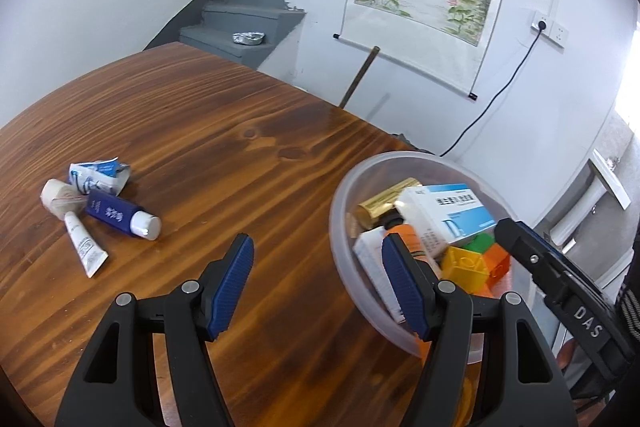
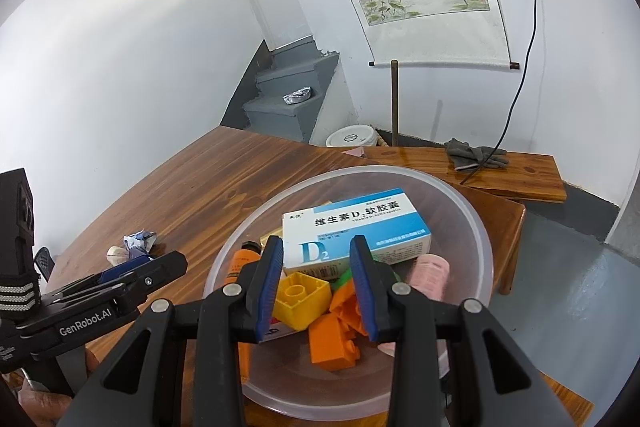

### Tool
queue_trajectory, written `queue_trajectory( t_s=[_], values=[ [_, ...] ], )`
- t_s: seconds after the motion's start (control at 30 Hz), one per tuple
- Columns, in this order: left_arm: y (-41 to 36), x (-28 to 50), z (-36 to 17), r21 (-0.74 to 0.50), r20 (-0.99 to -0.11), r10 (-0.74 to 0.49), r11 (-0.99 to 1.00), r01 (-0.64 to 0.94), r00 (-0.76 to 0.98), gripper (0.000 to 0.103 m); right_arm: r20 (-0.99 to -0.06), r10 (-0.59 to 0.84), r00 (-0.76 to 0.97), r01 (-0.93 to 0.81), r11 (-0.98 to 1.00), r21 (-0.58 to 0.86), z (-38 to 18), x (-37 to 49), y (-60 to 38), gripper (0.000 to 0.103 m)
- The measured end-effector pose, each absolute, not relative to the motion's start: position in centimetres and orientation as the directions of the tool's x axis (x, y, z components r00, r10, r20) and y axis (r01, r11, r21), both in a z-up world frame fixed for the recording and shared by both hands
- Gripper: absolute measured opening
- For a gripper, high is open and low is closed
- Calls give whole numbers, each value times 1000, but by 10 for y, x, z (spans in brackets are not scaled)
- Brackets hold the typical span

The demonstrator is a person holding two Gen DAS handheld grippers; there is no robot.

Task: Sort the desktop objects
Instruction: 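Open both tools to drop the two blocks into the bowl, then move both tools back to the white tube and blue bottle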

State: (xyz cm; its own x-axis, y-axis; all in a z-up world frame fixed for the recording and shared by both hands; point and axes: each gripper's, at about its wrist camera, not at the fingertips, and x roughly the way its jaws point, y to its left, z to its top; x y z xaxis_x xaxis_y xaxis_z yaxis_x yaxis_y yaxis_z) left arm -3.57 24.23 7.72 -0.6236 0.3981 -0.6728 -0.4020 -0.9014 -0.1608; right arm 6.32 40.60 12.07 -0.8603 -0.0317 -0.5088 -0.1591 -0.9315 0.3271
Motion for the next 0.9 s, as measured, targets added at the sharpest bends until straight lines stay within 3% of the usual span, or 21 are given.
queue_trajectory(
  t_s=[0.43, 0.57, 0.9],
  values=[
    [210, -51, 69, -147, -698, 325, -937, -316, -638, 70, -513, -134, -848, -39, -949, 312, 125, 47, 360, 39],
    [194, -59, 65, -145, -708, 291, -951, -271, -643, 70, -522, -164, -837, -2, -953, 302, 122, 40, 344, 45],
    [141, -81, 60, -157, -724, 218, -976, -151, -655, 70, -550, -235, -802, 84, -955, 285, 114, 22, 309, 46]
  ],
)
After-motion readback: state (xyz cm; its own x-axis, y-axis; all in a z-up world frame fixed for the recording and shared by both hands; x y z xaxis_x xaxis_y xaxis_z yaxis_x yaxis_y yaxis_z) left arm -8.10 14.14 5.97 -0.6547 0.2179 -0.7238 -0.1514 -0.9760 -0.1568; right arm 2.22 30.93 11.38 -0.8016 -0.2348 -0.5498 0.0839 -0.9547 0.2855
